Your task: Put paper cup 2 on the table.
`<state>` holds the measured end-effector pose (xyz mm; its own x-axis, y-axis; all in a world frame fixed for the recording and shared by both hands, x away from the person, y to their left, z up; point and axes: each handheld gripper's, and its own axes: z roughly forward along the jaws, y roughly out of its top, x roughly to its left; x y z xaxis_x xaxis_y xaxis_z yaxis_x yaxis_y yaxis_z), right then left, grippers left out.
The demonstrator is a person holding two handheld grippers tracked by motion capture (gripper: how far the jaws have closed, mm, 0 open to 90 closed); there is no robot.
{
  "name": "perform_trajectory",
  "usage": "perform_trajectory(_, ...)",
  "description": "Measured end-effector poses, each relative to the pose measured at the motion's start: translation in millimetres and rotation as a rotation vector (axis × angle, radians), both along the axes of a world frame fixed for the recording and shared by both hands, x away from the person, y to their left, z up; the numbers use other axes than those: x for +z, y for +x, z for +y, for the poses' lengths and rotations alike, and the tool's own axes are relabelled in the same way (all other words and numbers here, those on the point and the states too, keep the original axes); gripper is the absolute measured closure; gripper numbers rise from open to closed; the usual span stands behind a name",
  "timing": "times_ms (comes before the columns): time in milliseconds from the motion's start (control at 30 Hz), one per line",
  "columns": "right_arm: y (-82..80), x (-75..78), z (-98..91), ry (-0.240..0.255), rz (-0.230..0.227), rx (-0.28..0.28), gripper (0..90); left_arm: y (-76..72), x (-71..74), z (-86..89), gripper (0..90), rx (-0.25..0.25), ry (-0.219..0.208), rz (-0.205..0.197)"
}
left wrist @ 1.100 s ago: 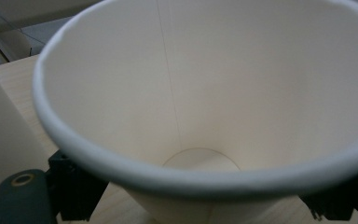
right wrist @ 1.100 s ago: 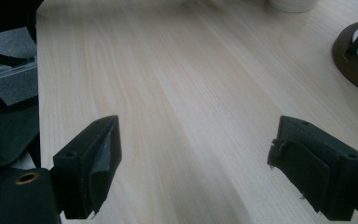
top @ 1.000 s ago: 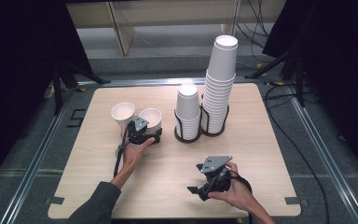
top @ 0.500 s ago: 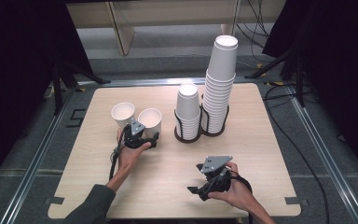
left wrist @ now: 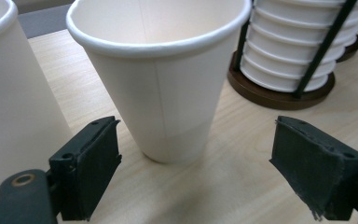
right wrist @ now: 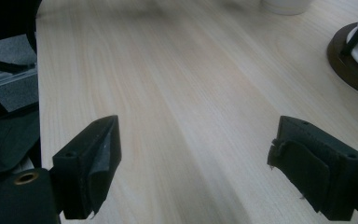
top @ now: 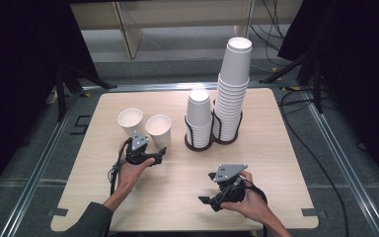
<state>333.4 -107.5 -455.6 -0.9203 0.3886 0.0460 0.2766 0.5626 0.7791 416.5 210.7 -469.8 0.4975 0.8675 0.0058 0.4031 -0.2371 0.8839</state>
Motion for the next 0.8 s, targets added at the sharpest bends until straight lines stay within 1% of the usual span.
perform_trajectory(33, -0.7, 0.2, -0.4, 0.004, 0.014, -0.011, 16.0, -2.3, 0.4, -0.1, 14.4, -0.007, -0.005, -0.001)
perform_trajectory(67, -0.7, 0.6, -1.4, 0.007, 0.016, -0.013, 16.0, -4.9, 1.6, 0.1, 14.4, -0.014, -0.006, 0.002)
perform_trajectory(100, -0.5, 0.5, -2.1, 0.015, 0.018, -0.016, 16.0, -8.2, 2.8, 0.4, 14.4, -0.018, -0.019, -0.004)
perform_trajectory(133, -0.1, 1.1, -3.6, 0.018, 0.009, -0.022, 16.0, -10.6, 3.9, 0.6, 14.4, -0.017, -0.027, -0.003)
perform_trajectory(167, 0.1, 1.2, -4.2, 0.02, 0.005, -0.028, 16.0, -13.4, 5.0, 1.5, 14.4, -0.028, -0.038, -0.001)
perform_trajectory(200, -0.1, 1.2, -4.9, 0.026, 0.015, -0.034, 16.0, -16.5, 5.8, 1.7, 14.4, -0.031, -0.049, -0.001)
perform_trajectory(233, -0.1, 1.5, -5.7, 0.032, 0.022, -0.037, 16.0, -20.5, 6.9, 2.2, 14.4, -0.039, -0.042, 0.005)
perform_trajectory(300, 1.3, 1.8, -7.4, 0.041, -0.006, -0.046, 15.9, -25.9, 7.4, 2.5, 14.4, -0.051, -0.05, 0.002)
perform_trajectory(333, 0.7, 2.1, -8.0, 0.045, 0.013, -0.053, 15.9, -29.4, 8.0, 2.7, 14.5, -0.057, -0.052, 0.002)
perform_trajectory(400, -0.2, 3.1, -9.1, 0.057, 0.015, -0.07, 15.9, -36.0, 8.6, 3.6, 14.4, -0.07, -0.055, -0.005)
perform_trajectory(433, 1.0, 3.1, -9.7, 0.057, -0.001, -0.065, 15.9, -39.0, 8.6, 3.7, 14.4, -0.074, -0.063, -0.01)
perform_trajectory(467, 1.6, 3.0, -10.0, 0.059, -0.007, -0.062, 15.9, -42.2, 9.4, 4.1, 14.4, -0.075, -0.063, -0.006)
perform_trajectory(500, 0.8, 2.6, -10.0, 0.063, 0.013, -0.071, 15.9, -45.1, 9.4, 3.9, 14.4, -0.08, -0.076, -0.012)
perform_trajectory(533, 1.3, 2.6, -10.3, 0.059, 0.003, -0.068, 15.9, -47.0, 10.1, 4.3, 14.4, -0.084, -0.073, -0.009)
perform_trajectory(567, 1.0, 2.4, -10.2, 0.061, 0.003, -0.073, 15.9, -49.7, 10.8, 4.0, 14.4, -0.09, -0.079, -0.01)
perform_trajectory(633, 0.1, 2.4, -9.8, 0.064, 0.016, -0.072, 15.9, -53.8, 12.2, 3.8, 14.4, -0.096, -0.076, -0.013)
perform_trajectory(733, 0.9, 3.0, -11.0, 0.062, 0.003, -0.074, 15.8, -60.1, 13.4, 3.2, 14.4, -0.108, -0.094, -0.016)
perform_trajectory(800, 0.4, 2.7, -11.3, 0.073, 0.017, -0.08, 15.8, -64.0, 14.6, 3.7, 14.5, -0.108, -0.096, -0.014)
